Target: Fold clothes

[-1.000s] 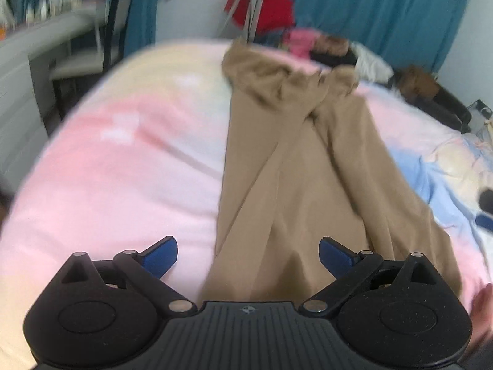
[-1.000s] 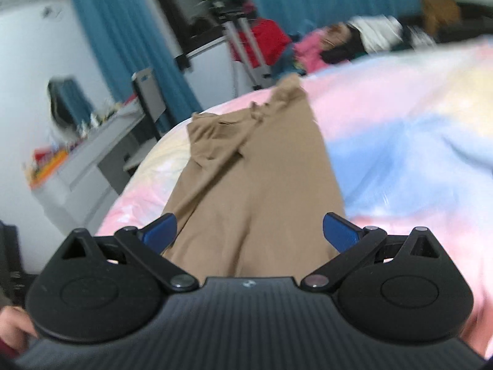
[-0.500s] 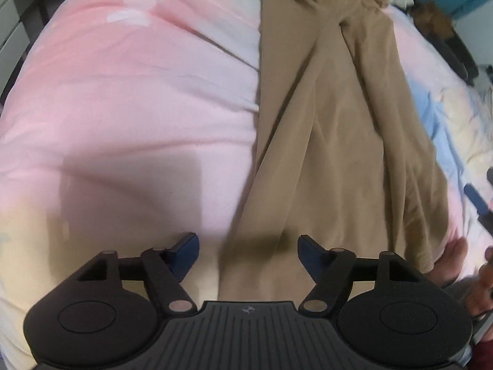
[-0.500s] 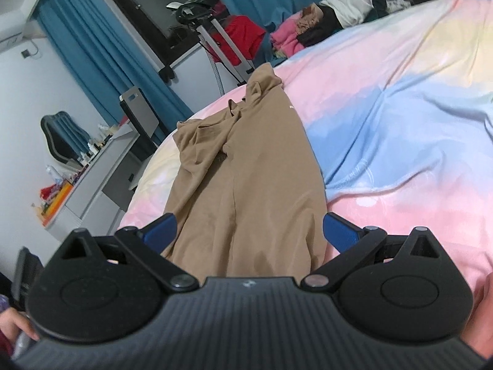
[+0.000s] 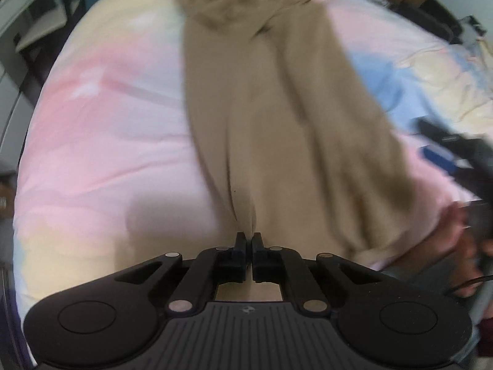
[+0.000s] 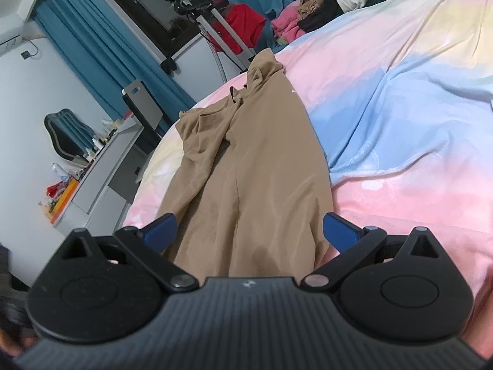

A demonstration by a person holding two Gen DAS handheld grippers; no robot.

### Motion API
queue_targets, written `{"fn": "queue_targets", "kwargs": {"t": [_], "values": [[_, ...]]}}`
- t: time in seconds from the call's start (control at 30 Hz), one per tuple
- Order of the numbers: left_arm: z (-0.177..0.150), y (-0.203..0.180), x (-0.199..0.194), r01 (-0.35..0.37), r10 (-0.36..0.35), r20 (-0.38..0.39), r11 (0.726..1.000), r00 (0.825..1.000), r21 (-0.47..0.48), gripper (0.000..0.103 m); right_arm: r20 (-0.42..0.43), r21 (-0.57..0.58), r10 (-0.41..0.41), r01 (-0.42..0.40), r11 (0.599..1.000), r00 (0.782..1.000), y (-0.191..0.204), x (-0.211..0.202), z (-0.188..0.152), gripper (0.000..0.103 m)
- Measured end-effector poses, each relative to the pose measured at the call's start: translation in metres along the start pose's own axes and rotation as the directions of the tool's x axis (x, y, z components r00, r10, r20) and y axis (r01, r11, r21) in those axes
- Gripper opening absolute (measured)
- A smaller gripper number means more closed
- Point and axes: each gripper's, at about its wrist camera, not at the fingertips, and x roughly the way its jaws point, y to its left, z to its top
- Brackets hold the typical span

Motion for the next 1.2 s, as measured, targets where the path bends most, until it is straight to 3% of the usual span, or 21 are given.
{"fn": "queue_targets", "kwargs": {"t": [0.13, 0.23, 0.33, 0.37, 0.4, 0.47, 0.57, 0.63, 0.77, 0.87, 0.97, 1.07, 1.2], "values": [[-0.005, -0.03, 0.003, 0.048, -0.048, 0.037, 0.999, 0.998, 0.011, 0.005, -0.009, 0.003, 0.001, -0.001, 1.0, 1.0, 0.0, 0.001, -0.002, 0.103], [-0.019, -0.045, 0.025, 0.02, -0.019, -0.003, 0.994, 1.0, 0.104, 0.009, -0.008, 0.013, 0.011, -0.011, 1.0, 1.0, -0.002, 0.0, -0.003, 0.102], [-0.025, -0.042, 0.039, 0.058, -0.05, -0.056, 0.988, 0.997, 0.145, 0.016, -0.015, 0.025, 0.042, -0.042, 0.999, 0.999, -0.003, 0.001, -0.005, 0.096], [-0.026, -0.041, 0.039, 0.062, -0.054, -0.055, 0.986, 0.997, 0.156, 0.025, -0.018, 0.028, 0.051, -0.051, 0.998, 0.999, -0.003, 0.001, -0.005, 0.093], [-0.028, -0.039, 0.035, 0.054, -0.048, -0.039, 0.984, 0.998, 0.168, 0.042, -0.024, 0.03, 0.054, -0.054, 0.998, 0.998, -0.003, 0.003, -0.005, 0.091], [-0.034, -0.035, 0.027, 0.046, -0.048, 0.003, 0.979, 0.999, 0.196, 0.051, -0.036, 0.034, 0.062, -0.061, 0.998, 0.997, -0.001, 0.007, -0.005, 0.083], [-0.036, -0.027, 0.013, 0.07, -0.086, 0.067, 0.974, 0.994, 0.217, 0.051, -0.05, 0.032, 0.094, -0.093, 0.995, 0.994, 0.003, 0.013, -0.004, 0.082], [-0.034, -0.022, 0.01, 0.08, -0.102, 0.1, 0.976, 0.99, 0.205, 0.051, -0.061, 0.03, 0.126, -0.124, 0.992, 0.99, 0.008, 0.018, -0.002, 0.074], [-0.039, -0.018, 0.014, 0.135, -0.158, 0.134, 0.976, 0.978, 0.171, 0.051, -0.122, 0.052, 0.185, -0.179, 0.982, 0.975, 0.024, 0.048, 0.021, 0.069], [-0.048, -0.018, 0.019, 0.137, -0.169, 0.165, 0.972, 0.972, 0.189, 0.05, -0.173, 0.103, 0.23, -0.215, 0.971, 0.958, 0.035, 0.083, 0.042, 0.063], [-0.057, -0.036, 0.034, 0.088, -0.13, 0.17, 0.968, 0.977, 0.235, 0.046, -0.223, 0.143, 0.241, -0.213, 0.966, 0.944, 0.042, 0.133, 0.053, 0.055], [-0.061, -0.042, 0.037, 0.045, -0.093, 0.169, 0.962, 0.981, 0.268, 0.037, -0.253, 0.136, 0.226, -0.197, 0.971, 0.941, 0.045, 0.18, 0.057, 0.05], [-0.056, -0.025, 0.041, 0.063, -0.1, 0.182, 0.977, 0.978, 0.202, 0.008, -0.257, 0.115, 0.214, -0.19, 0.975, 0.942, 0.043, 0.23, 0.056, 0.048]]}}
